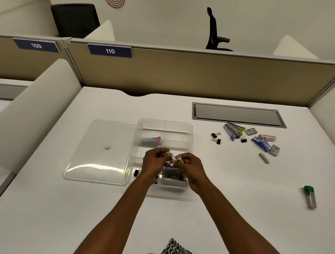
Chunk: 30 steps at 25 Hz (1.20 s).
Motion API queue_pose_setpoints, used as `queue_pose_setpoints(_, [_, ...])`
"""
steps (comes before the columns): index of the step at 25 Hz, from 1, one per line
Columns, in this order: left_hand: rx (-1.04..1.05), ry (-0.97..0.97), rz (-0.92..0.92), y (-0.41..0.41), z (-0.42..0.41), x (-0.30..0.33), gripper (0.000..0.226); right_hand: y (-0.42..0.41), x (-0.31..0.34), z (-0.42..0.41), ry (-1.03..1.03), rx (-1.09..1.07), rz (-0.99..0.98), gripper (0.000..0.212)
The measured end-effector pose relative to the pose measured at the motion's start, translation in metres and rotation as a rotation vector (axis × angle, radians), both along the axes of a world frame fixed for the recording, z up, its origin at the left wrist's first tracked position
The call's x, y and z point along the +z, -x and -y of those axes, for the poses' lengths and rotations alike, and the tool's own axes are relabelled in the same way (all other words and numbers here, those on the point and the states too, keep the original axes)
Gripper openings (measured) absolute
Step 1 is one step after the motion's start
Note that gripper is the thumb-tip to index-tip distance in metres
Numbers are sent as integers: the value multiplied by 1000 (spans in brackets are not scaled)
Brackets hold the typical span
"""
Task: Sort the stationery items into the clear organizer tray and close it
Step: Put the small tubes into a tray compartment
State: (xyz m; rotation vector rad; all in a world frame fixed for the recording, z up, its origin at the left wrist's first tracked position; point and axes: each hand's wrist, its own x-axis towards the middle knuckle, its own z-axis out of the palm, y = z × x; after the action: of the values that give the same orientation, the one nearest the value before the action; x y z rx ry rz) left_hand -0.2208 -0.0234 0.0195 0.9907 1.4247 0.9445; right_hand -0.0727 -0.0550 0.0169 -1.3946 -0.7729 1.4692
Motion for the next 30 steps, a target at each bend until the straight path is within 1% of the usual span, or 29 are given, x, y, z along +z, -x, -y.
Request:
queue_pose_setpoints(2, [-9, 8, -27, -1, -2, -4, 19, 3, -1, -2, 4, -18, -3, 29])
queue_pose_setpoints(4, [-14, 3, -49, -2, -5, -4, 20, 6, -1, -7, -5, 7, 84, 31])
queue_pose_setpoints(9, [9, -58, -122, -7, -21, 2, 28, 4, 6, -32, -2, 97, 313, 20])
queue_pose_setpoints(11, [21, -78, -169, -8, -32, 4, 28, 5, 8, -45, -1, 95, 424, 14])
queue_pose_setpoints(13, [3, -68, -209, -8, -42, 4, 27, 7, 8, -57, 12, 93, 540, 14])
queue_pose_setpoints(14, [-8, -62, -229, -9, -45, 3, 25, 8, 8, -61, 30, 114, 543, 16])
queue_pose_setpoints(17, [-36, -89, -377, -8, -52, -7, 15, 11, 1, -68, 82, 206, 416, 27])
queue_pose_setpoints(18, [-46, -98, -413, -7, -52, -9, 13, 12, -2, -67, 74, 207, 422, 28])
queue_pose_setpoints(20, [-38, -118, -413, -4, -52, -14, 11, 14, -7, -67, 56, 151, 468, 25])
queue_pose_setpoints(23, [86, -178, -432, 6, -47, -20, 20, 15, -13, -72, 97, 111, 539, 21])
queue_pose_setpoints(25, [127, -186, -469, 12, -42, -25, 24, 17, -15, -74, 127, 166, 614, 20])
queue_pose_setpoints(28, [87, -156, -484, 19, -36, -32, 21, 22, -19, -77, 128, 275, 789, 24])
queue_pose_setpoints(30, [64, -171, -496, 21, -35, -33, 20, 23, -21, -79, 134, 301, 869, 27])
